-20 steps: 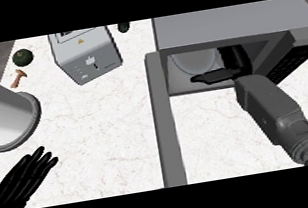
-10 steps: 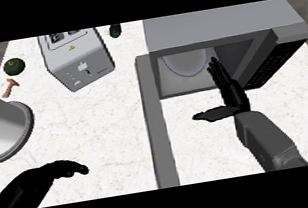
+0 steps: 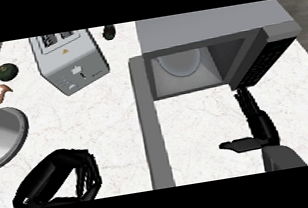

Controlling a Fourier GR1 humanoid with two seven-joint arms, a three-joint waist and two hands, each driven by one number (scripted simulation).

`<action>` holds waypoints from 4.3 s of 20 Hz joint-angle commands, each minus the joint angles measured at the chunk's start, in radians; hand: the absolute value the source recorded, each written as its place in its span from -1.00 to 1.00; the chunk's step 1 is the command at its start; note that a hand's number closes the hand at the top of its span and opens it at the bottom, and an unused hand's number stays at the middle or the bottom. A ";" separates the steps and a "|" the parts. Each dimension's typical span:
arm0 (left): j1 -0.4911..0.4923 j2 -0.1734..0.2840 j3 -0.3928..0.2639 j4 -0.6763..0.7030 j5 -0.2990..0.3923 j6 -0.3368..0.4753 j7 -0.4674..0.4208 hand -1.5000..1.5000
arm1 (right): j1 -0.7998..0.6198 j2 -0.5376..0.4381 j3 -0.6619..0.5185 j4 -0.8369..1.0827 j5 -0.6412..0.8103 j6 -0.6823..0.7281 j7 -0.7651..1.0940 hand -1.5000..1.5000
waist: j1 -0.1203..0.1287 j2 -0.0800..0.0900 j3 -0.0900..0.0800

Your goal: Pick up the milk, place it into the microwave and close the microwave

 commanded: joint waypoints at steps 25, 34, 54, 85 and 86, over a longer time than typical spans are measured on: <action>-0.228 0.000 -0.875 0.484 -0.210 0.735 -0.257 1.00 | 0.753 -0.153 0.158 -1.169 -0.384 0.379 0.268 -1.00 | 0.003 0.021 0.001; -0.436 0.001 -1.077 0.525 0.001 1.099 -0.195 1.00 | 0.853 -0.200 0.217 -1.467 -0.470 0.376 0.440 -1.00 | -0.042 0.028 -0.001; -0.848 0.000 -0.981 0.772 0.354 1.436 -0.265 1.00 | 0.865 -0.250 0.259 -1.730 -0.630 0.309 0.686 -1.00 | -0.127 0.062 -0.001; -1.038 0.000 -0.866 1.030 0.756 1.449 -0.447 1.00 | 0.792 -0.321 0.206 -1.805 -0.774 0.280 0.792 -1.00 | -0.186 0.099 0.007; -1.036 0.000 -0.858 1.016 0.767 1.448 -0.473 1.00 | 0.789 -0.327 0.219 -1.823 -0.777 0.282 0.804 -1.00 | -0.180 0.099 0.003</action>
